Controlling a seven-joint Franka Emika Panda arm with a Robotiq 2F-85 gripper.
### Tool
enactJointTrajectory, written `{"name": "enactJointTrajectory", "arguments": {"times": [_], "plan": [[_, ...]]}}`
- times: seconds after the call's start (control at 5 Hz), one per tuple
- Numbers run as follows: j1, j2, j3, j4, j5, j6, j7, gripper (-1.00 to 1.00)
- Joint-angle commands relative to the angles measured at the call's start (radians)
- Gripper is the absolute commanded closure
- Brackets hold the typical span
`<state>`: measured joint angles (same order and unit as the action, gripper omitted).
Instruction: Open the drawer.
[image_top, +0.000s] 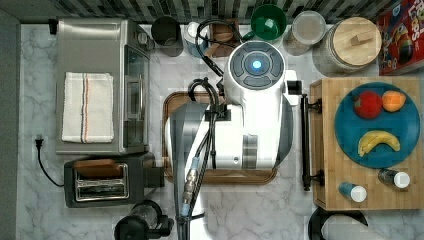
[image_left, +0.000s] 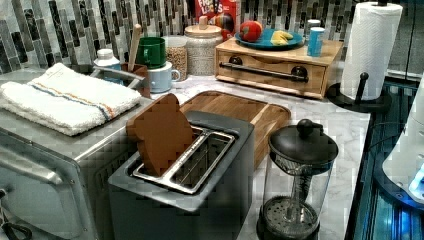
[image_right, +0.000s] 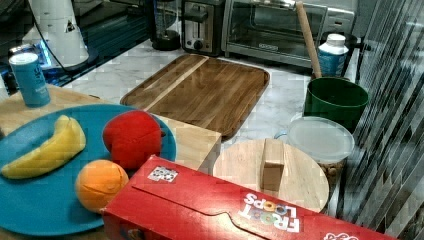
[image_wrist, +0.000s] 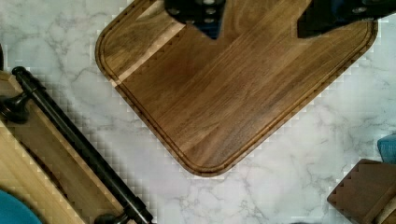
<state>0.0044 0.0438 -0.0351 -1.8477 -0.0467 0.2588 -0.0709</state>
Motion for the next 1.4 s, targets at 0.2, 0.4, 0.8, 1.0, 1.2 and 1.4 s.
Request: {"name": "enactJointTrajectory", "arguments": {"times": [0.2, 0.4, 0.8, 1.0, 1.2, 1.4], "plan": [[0.006, 0.001, 0.006, -0.006, -0.009, 0.002, -0.01, -1.0], [-0.011, 0.013, -0.008, 0.025, 0.028, -0.033, -0.068, -1.0], [-0.073, -0.02, -0.043, -0.057, 0.038, 0.04, -0.351, -1.0], [-0.088, -0.055, -0.071, -0.19, -0.007, 0.17, -0.502, -1.0], [-0.116, -0.048, -0.082, -0.238, -0.034, 0.245, -0.606, -1.0], [-0.139, -0.032, -0.099, -0.27, -0.027, 0.327, -0.717, -1.0]]}}
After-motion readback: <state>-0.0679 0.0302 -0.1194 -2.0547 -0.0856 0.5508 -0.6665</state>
